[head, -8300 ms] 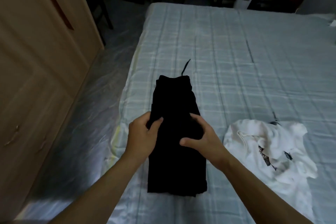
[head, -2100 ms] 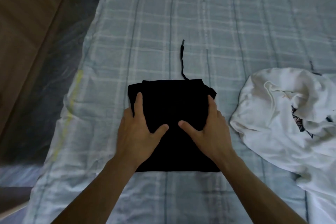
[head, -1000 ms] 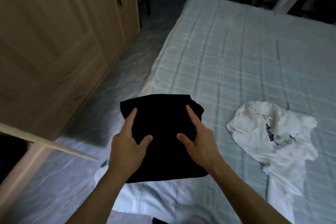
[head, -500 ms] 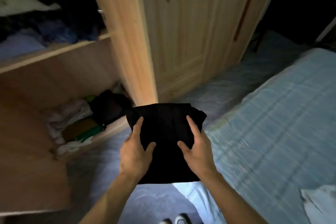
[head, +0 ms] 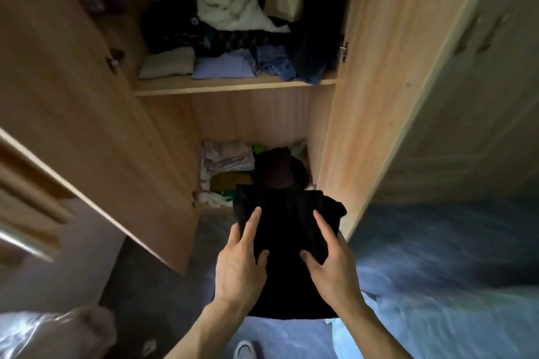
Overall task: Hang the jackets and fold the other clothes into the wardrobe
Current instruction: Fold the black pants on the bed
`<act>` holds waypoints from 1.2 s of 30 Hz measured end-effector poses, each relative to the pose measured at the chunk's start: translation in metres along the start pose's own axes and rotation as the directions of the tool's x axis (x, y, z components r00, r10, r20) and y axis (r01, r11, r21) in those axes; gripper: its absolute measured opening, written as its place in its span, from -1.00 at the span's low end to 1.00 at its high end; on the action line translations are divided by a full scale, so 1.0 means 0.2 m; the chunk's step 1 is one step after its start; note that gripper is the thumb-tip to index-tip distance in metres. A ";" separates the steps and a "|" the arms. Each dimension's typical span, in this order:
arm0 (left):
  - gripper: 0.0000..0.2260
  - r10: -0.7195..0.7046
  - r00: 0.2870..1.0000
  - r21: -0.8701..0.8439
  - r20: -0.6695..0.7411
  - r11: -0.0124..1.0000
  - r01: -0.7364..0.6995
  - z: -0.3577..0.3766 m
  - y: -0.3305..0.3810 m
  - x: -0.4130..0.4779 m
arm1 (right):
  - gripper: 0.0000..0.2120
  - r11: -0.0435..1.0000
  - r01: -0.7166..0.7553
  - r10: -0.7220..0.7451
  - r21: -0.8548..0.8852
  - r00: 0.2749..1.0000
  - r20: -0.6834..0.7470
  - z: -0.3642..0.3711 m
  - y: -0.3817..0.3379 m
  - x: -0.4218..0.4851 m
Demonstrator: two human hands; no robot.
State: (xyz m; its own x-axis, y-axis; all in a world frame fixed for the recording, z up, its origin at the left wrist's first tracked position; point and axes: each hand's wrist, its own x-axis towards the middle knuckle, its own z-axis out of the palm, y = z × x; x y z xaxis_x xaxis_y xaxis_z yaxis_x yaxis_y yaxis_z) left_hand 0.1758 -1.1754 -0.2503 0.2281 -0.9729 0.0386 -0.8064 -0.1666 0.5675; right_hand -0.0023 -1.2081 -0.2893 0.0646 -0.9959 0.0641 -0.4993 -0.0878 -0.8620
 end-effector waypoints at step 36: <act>-0.27 -0.385 0.919 0.003 0.088 0.923 0.386 0.26 -1.06 1.83 | -0.17 0.983 -0.099 0.158 -0.155 0.885 0.438 1.40 0.17 1.91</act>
State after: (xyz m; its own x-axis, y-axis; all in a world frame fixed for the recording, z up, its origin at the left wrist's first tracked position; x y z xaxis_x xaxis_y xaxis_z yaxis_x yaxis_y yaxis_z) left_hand 0.4023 -1.5038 -0.3999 0.4720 -0.8440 -0.2548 -0.6575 -0.5295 0.5361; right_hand 0.2471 -1.5856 -0.4340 0.3562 -0.8850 -0.2999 -0.6310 0.0089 -0.7757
